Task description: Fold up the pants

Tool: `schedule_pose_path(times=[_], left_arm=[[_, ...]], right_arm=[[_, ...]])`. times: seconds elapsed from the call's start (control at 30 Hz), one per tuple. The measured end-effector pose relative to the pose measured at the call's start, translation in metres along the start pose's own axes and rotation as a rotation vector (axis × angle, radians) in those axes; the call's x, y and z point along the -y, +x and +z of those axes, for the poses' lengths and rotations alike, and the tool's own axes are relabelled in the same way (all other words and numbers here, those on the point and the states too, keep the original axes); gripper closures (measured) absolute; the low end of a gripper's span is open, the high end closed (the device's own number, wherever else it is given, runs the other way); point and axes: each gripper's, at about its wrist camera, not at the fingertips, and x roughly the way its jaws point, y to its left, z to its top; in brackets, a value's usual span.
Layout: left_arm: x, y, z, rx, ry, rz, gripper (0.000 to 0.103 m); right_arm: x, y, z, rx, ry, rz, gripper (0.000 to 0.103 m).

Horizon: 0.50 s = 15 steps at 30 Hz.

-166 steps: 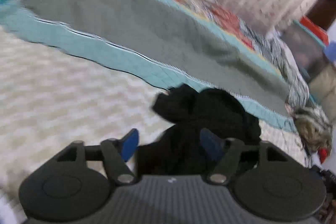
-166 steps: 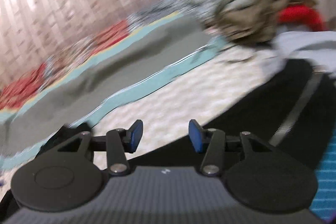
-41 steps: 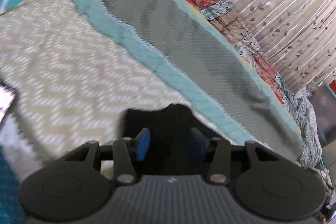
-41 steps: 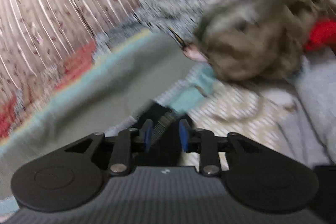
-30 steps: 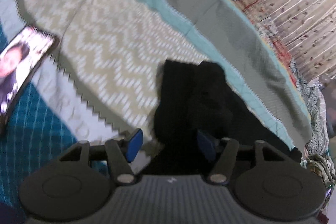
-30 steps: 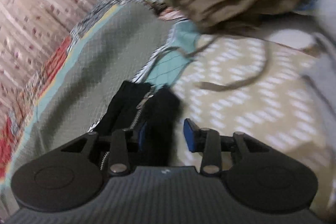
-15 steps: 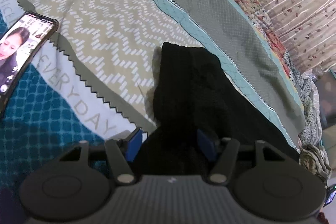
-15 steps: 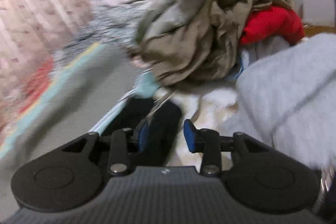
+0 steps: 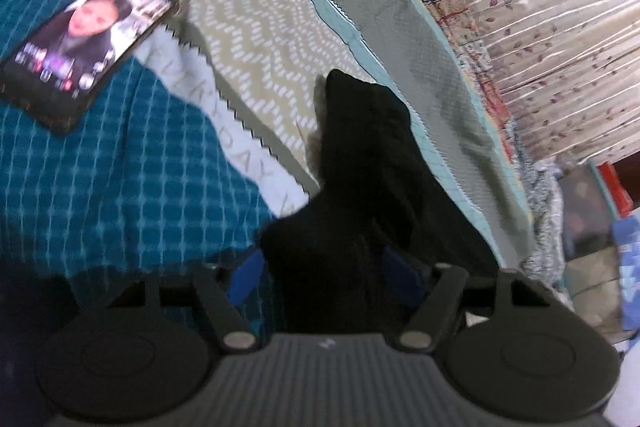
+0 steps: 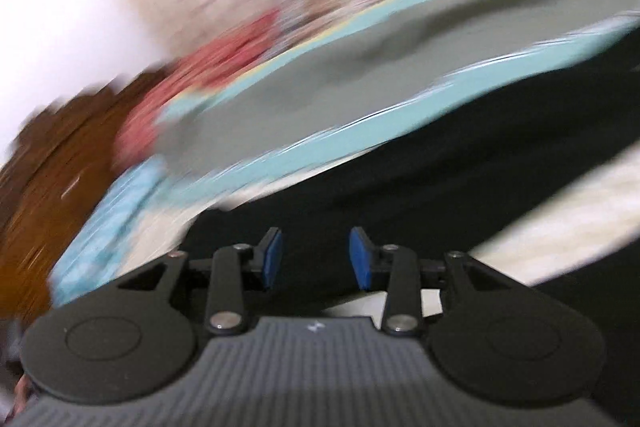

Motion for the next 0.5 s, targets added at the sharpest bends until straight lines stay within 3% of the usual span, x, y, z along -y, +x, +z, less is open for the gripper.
schedule_pose_path(times=[0.07, 0.17, 0.23, 0.3, 0.33, 0.37, 0.43, 0.5], left_arm=[[-0.009, -0.003, -0.004, -0.008, -0.045, -0.049, 0.024], [-0.023, 0.004, -0.006, -0.043, -0.130, -0.133, 0.021], [-0.029, 0.019, -0.006, -0.078, -0.181, -0.181, 0.016], [-0.033, 0.039, -0.007, -0.114, -0.224, -0.228, 0.015], [-0.034, 0.052, -0.006, -0.128, -0.241, -0.239, 0.023], [-0.032, 0.061, -0.006, -0.127, -0.237, -0.235, 0.053], [-0.022, 0.065, -0.003, -0.108, -0.187, -0.230, 0.090], [-0.005, 0.045, -0.005, -0.024, -0.101, -0.243, 0.091]], right_arm=[[-0.043, 0.031, -0.009, -0.103, -0.089, 0.128, 0.062], [-0.098, 0.064, -0.033, -0.236, -0.233, 0.242, 0.061], [-0.121, 0.080, -0.051, -0.289, -0.319, 0.249, 0.061], [-0.121, 0.093, -0.064, -0.340, -0.325, 0.218, 0.062], [-0.116, 0.101, -0.069, -0.374, -0.296, 0.192, 0.062], [-0.108, 0.110, -0.074, -0.411, -0.255, 0.160, 0.062], [-0.098, 0.116, -0.085, -0.465, -0.200, 0.093, 0.063], [-0.094, 0.114, -0.093, -0.484, -0.151, 0.058, 0.066]])
